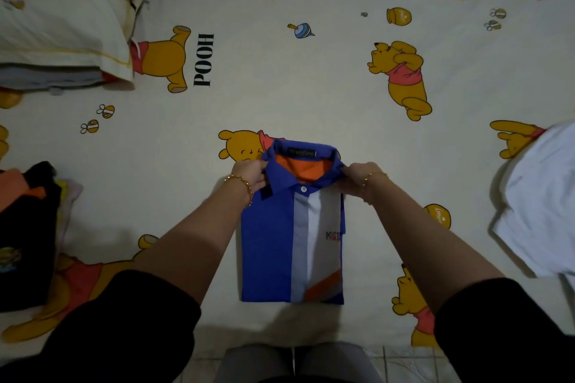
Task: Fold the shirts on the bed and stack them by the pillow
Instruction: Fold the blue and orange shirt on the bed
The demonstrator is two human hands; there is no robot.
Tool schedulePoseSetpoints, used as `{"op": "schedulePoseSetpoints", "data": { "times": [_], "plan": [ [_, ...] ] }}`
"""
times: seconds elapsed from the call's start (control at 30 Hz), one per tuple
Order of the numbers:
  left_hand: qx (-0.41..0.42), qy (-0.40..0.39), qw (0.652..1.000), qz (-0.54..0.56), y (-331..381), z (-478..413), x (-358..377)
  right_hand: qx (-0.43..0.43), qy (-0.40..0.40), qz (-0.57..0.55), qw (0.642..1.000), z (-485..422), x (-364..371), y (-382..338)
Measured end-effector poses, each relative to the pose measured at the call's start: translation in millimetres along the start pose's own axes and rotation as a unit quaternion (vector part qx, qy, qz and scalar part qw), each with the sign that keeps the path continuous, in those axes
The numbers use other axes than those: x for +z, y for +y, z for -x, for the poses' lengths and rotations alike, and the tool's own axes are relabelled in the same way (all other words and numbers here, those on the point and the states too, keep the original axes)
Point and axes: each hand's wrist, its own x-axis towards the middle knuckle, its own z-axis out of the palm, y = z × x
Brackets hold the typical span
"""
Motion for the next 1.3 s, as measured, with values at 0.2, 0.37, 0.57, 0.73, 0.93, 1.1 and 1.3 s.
{"op": "schedulePoseSetpoints", "data": {
  "times": [0.2, 0.37, 0.57, 0.73, 0.93, 1.1, 1.3],
  "plan": [
    [-0.052, -0.061, 0.980, 0.182, -17.6, 4.8, -5.4, 0.074, -0.099, -0.402, 0.907, -0.7, 10.1, 28.3],
    [-0.067, -0.036, 0.991, 0.111, -25.1, 8.3, -10.0, 0.046, -0.065, -0.203, 0.976, -1.0, 14.7, 38.3],
    [0.073, 0.112, 0.972, -0.193, -4.1, -4.5, 2.9, -0.104, 0.185, 0.112, 0.971, -15.8, 15.1, 4.2],
    [0.145, 0.119, 0.880, -0.437, 5.7, -17.5, 22.5, -0.145, 0.088, 0.346, 0.923, -23.5, 31.9, -8.2],
    [0.200, 0.150, 0.885, -0.392, 10.5, -26.9, 22.5, -0.272, 0.126, 0.307, 0.903, -31.3, 23.5, -9.7],
    [0.200, 0.203, 0.887, -0.363, -14.0, -7.5, -1.0, -0.237, 0.166, 0.205, 0.935, -26.7, 7.0, 24.4],
    [0.187, 0.223, 0.902, -0.318, -70.3, 23.1, -29.3, -0.208, 0.149, 0.194, 0.947, 2.9, 8.9, 103.4]
  ]
}}
